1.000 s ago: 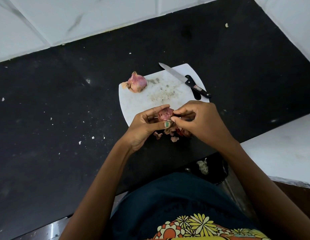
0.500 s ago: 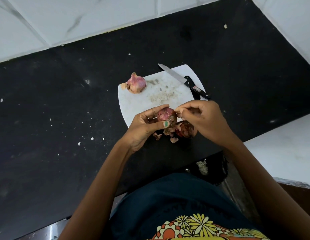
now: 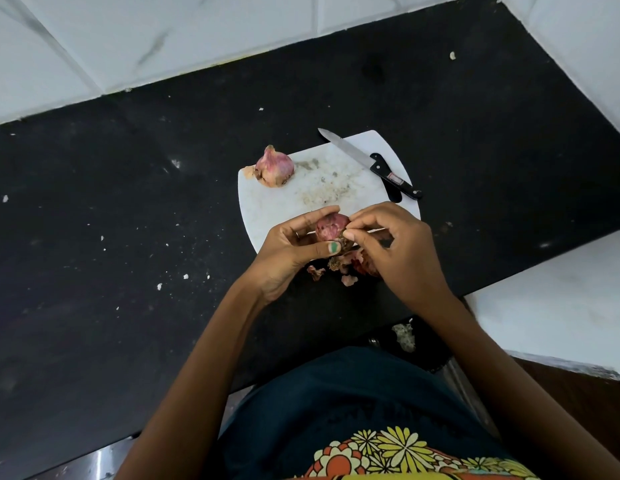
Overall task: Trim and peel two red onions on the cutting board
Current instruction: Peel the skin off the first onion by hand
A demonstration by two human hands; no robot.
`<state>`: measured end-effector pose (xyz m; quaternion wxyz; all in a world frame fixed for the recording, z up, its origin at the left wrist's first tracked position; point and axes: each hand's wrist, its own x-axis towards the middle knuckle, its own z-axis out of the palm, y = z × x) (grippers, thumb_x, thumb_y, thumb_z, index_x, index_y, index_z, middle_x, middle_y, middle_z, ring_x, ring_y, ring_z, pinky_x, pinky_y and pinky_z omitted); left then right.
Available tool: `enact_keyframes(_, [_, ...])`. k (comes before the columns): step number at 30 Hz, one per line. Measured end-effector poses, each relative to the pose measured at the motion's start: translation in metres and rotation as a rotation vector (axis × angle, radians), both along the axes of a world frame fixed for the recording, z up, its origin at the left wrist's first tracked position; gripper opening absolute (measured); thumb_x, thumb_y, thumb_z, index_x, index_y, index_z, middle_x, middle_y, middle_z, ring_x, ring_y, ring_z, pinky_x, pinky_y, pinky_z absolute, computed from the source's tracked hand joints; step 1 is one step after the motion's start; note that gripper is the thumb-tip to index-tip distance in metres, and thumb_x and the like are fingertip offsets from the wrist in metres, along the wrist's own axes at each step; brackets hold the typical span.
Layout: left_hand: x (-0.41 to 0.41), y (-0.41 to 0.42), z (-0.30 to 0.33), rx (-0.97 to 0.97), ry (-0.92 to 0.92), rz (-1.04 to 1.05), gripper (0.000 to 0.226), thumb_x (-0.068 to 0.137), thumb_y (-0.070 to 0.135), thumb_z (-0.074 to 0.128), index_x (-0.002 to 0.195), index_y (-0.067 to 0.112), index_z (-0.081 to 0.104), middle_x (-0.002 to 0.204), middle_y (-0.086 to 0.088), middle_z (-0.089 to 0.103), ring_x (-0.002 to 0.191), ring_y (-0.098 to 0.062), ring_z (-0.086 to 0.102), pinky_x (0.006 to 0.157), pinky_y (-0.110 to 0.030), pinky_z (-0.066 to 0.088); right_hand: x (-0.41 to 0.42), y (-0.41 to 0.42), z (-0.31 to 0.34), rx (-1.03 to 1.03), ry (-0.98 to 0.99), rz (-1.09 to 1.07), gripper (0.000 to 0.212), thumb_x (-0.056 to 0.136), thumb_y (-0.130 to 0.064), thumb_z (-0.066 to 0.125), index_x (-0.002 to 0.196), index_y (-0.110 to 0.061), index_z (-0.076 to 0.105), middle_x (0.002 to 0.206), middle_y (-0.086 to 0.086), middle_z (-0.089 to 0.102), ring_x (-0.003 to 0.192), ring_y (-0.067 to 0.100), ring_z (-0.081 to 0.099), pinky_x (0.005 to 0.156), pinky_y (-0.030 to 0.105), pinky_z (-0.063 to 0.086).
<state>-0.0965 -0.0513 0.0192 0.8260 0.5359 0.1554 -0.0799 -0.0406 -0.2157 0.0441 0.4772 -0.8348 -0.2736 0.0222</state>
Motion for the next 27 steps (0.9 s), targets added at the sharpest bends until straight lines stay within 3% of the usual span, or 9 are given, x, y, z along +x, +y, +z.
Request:
enact_keyframes(4, [-0.001,0.0,0.0,-0.013,0.005,0.01,0.055,0.067,0.0,0.071,0.119,0.013,0.063,0.105,-0.002,0.072,0.1,-0.017,0.066,0.086,-0.028,0.054,0.0,0.003,-0.004,-0.141,-0.054,0.047,0.006,0.092,-0.017,0.058,0.089,-0.012,0.062,0.096,-0.008,0.056,0.089,0.01,0.057,0.069,0.038,0.053])
enact_keyframes(6, [-0.001,0.0,0.0,-0.016,0.005,0.007,0.055,0.066,0.0,0.071,0.119,0.013,0.063,0.104,-0.002,0.072,0.099,-0.017,0.066,0.084,-0.027,0.054,0.001,0.004,-0.005,-0.168,-0.044,0.072,0.007,0.093,-0.018,0.052,0.09,-0.014,0.057,0.099,-0.01,0.05,0.092,0.007,0.052,0.07,0.029,0.05])
enact_keyframes(8, [-0.001,0.001,0.0,-0.017,0.004,0.0,0.054,0.067,0.0,0.071,0.118,0.013,0.063,0.103,-0.002,0.072,0.098,-0.017,0.066,0.084,-0.027,0.054,-0.001,0.006,-0.005,-0.121,0.029,0.081,0.005,0.094,-0.012,0.052,0.091,-0.011,0.055,0.1,-0.004,0.048,0.089,0.002,0.049,0.067,0.013,0.044])
enact_keyframes(11, [-0.001,0.003,0.0,-0.026,0.001,-0.011,0.053,0.067,-0.001,0.07,0.118,0.013,0.063,0.103,-0.001,0.071,0.097,-0.017,0.066,0.084,-0.027,0.054,-0.003,0.008,-0.002,-0.058,0.167,0.008,0.005,0.097,-0.009,0.05,0.094,-0.01,0.054,0.1,0.004,0.052,0.086,0.001,0.049,0.065,0.003,0.039])
enact_keyframes(13, [-0.001,0.003,0.0,-0.044,-0.002,-0.019,0.053,0.068,-0.002,0.068,0.118,0.013,0.062,0.104,-0.002,0.071,0.097,-0.016,0.067,0.083,-0.025,0.054,-0.002,0.008,-0.001,-0.01,0.301,-0.045,0.006,0.098,-0.013,0.049,0.095,-0.014,0.054,0.097,0.004,0.057,0.085,0.006,0.053,0.068,0.004,0.04])
enact_keyframes(17, [-0.003,0.006,-0.003,-0.081,-0.004,-0.036,0.052,0.071,-0.008,0.071,0.117,0.014,0.063,0.107,-0.004,0.07,0.098,-0.016,0.067,0.081,-0.024,0.054,0.0,0.011,0.0,0.111,0.55,-0.11,0.011,0.099,-0.018,0.047,0.092,-0.022,0.054,0.09,-0.002,0.064,0.083,0.011,0.062,0.069,0.024,0.052])
enact_keyframes(21, [-0.006,0.01,-0.006,-0.134,-0.008,-0.045,0.054,0.072,-0.008,0.064,0.121,0.014,0.062,0.112,-0.008,0.068,0.102,-0.022,0.066,0.086,-0.029,0.054,0.007,0.009,0.004,0.302,0.758,-0.196,0.011,0.102,-0.017,0.041,0.097,-0.013,0.051,0.088,-0.002,0.069,0.079,0.013,0.068,0.064,0.022,0.05])
enact_keyframes(24, [-0.008,0.01,-0.008,-0.191,0.0,-0.048,0.055,0.072,-0.008,0.063,0.122,0.015,0.063,0.116,-0.008,0.066,0.105,-0.023,0.065,0.09,-0.03,0.054,0.009,0.005,-0.002,0.238,0.693,-0.258,0.005,0.096,-0.009,0.053,0.092,-0.009,0.056,0.087,0.003,0.071,0.075,0.013,0.071,0.064,0.019,0.054])
enact_keyframes(27, [-0.007,0.011,-0.009,-0.233,0.019,-0.052,0.056,0.073,-0.008,0.063,0.123,0.019,0.064,0.125,-0.008,0.06,0.109,-0.027,0.063,0.089,-0.033,0.055,0.009,0.001,-0.02,-0.086,0.409,-0.253,0.004,0.087,-0.006,0.064,0.085,-0.009,0.062,0.081,0.0,0.068,0.073,0.01,0.067,0.069,0.016,0.052])
